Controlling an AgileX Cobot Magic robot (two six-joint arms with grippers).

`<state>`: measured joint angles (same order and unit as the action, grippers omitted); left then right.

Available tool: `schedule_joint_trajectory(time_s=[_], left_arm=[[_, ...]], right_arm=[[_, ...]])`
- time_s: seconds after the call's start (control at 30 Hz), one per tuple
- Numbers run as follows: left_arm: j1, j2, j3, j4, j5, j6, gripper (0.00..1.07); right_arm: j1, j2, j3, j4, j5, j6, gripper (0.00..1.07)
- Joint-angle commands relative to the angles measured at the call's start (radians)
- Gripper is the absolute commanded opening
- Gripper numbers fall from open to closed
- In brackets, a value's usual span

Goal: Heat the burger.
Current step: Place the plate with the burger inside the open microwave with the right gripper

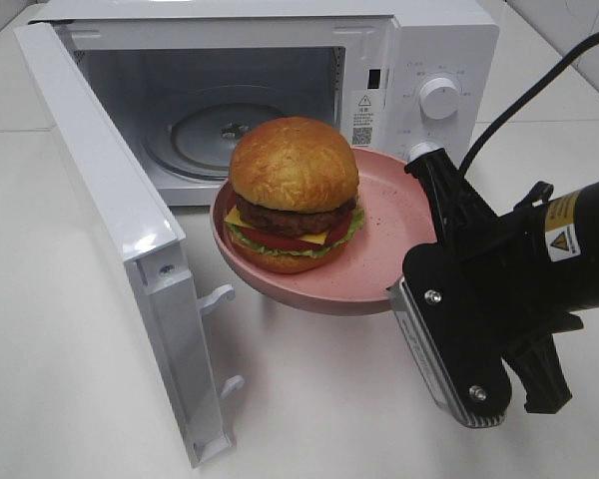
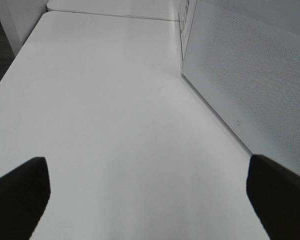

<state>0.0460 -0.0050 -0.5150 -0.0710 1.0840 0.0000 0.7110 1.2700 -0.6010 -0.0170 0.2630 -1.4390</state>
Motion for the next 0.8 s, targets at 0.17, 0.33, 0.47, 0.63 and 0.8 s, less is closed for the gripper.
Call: schedule_joint_trajectory(time_s=[0.17,0.33,0.47,0.63,0.8], left_arm=[[-0.001,-0.013,0.001,-0.003,-0.017,-0.013,1.00],[-0.001,-0.013,0.001,-0.003,-0.017,-0.013,1.00],[-0.001,-0.013,0.001,-0.003,-0.017,-0.013,1.00],[-0.001,-0.013,0.001,-0.003,-0.017,-0.013,1.00],[-0.001,-0.013,0.001,-0.003,-0.017,-0.013,1.00]], right_arm=[[-0.005,0.036,-0.052,0.087,-0.073,-0.090,0.03],[-0.018,0.082,-0.097,0.089,-0.072,-0.091,0.02],[-0.052,0.128,-0.138,0.089,-0.069,-0.091,0.02],[-0.063,0.171,-0.176,0.089,-0.066,-0.094,0.02],[-0.063,0.207,-0.205,0.093,-0.070,-0.143,0.02]])
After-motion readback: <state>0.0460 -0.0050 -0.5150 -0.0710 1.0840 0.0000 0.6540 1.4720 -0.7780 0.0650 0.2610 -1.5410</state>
